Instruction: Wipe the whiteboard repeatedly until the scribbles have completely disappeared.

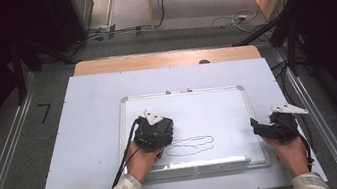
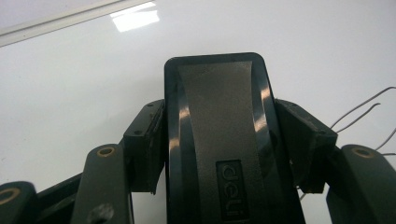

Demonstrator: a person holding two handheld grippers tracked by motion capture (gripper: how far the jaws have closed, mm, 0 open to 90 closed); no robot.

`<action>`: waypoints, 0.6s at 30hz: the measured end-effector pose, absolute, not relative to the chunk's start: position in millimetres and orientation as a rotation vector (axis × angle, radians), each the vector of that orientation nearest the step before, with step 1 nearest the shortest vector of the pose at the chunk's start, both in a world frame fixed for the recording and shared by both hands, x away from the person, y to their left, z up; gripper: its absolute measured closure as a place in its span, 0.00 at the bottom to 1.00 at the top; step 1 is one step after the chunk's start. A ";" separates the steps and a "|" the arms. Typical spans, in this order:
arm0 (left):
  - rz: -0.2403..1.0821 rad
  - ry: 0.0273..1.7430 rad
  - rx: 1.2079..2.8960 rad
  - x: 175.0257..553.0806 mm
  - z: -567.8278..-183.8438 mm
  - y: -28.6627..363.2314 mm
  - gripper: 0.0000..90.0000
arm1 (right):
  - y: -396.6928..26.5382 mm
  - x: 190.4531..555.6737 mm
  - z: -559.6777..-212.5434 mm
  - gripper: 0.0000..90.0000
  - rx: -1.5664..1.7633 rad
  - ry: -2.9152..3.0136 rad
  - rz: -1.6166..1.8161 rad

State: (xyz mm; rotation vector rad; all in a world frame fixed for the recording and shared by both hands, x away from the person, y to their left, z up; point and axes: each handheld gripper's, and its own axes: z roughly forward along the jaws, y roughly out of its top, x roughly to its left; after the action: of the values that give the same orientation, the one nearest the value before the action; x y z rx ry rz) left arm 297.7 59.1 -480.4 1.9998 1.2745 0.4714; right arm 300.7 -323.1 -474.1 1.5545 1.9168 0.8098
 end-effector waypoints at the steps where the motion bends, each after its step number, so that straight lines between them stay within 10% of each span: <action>1: 0.477 1.275 2.009 297.8 -480.9 58.9 0.44 | -323.1 300.7 -474.1 0.17 1.555 1.916 0.809; 18: 0.452 1.298 2.069 301.1 -486.2 55.0 0.44 | -323.7 300.2 -474.2 0.17 1.557 1.916 0.812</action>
State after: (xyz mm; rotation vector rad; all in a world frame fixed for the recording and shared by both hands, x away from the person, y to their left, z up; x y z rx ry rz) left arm 301.1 55.0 -486.2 2.0691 1.2976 0.4522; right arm 300.2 -323.7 -474.2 1.5566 1.9160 0.8117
